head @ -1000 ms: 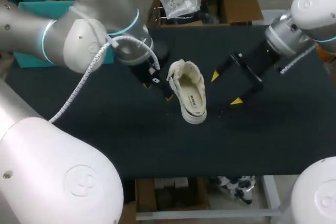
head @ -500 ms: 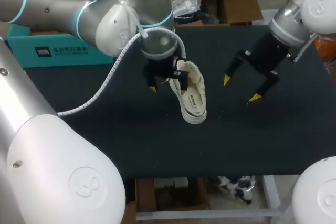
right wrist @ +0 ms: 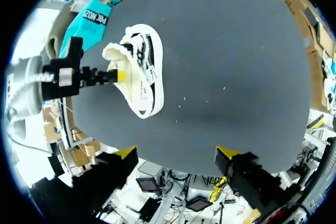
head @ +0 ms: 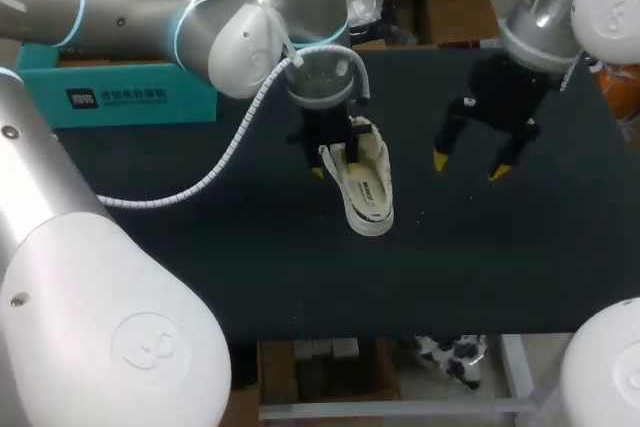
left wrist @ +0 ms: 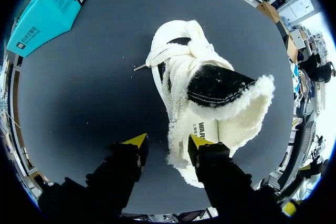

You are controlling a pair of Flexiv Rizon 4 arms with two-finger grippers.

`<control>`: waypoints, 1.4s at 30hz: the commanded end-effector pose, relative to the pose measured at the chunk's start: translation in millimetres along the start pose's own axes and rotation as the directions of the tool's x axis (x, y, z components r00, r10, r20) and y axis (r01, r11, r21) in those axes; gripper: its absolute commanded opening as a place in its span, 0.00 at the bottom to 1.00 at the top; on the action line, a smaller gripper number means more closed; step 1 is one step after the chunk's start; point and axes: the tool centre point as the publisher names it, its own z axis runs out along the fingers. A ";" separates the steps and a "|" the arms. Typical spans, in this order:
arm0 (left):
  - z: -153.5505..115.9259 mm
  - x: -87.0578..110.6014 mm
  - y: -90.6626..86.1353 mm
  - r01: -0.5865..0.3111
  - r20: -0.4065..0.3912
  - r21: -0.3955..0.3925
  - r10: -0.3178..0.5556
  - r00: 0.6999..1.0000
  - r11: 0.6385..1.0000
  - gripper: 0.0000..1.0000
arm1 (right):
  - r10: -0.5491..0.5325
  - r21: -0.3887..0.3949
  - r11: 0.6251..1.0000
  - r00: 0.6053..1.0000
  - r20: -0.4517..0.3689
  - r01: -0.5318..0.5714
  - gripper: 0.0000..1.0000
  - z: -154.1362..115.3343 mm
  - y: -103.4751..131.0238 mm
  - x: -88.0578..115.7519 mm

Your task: Open the shoe tongue, take the insole out of the shoe, put the insole back into the shoe, and pack the shoe into the shoebox

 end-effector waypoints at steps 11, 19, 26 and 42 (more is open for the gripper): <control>-2.7 5.1 -0.8 0.049 0.008 0.053 -0.050 0.999 0.997 0.00 | 0.002 0.003 1.000 1.000 0.004 -0.002 1.00 -0.1 0.1 1.0; -11.2 -7.3 -11.7 -0.087 -0.066 0.070 0.091 0.994 0.994 0.00 | 0.002 0.003 1.000 1.000 0.004 -0.002 1.00 -0.1 0.1 1.0; -34.5 -20.4 -15.9 -0.290 -0.083 0.126 0.301 0.950 0.949 0.00 | -0.249 -0.066 0.963 0.955 0.162 0.262 1.00 -15.3 -5.8 -13.8; -110.9 -47.0 -4.4 -0.659 0.113 0.287 0.658 0.744 0.696 0.00 | -0.643 0.035 0.737 0.684 0.344 0.675 1.00 -45.1 -7.5 -44.7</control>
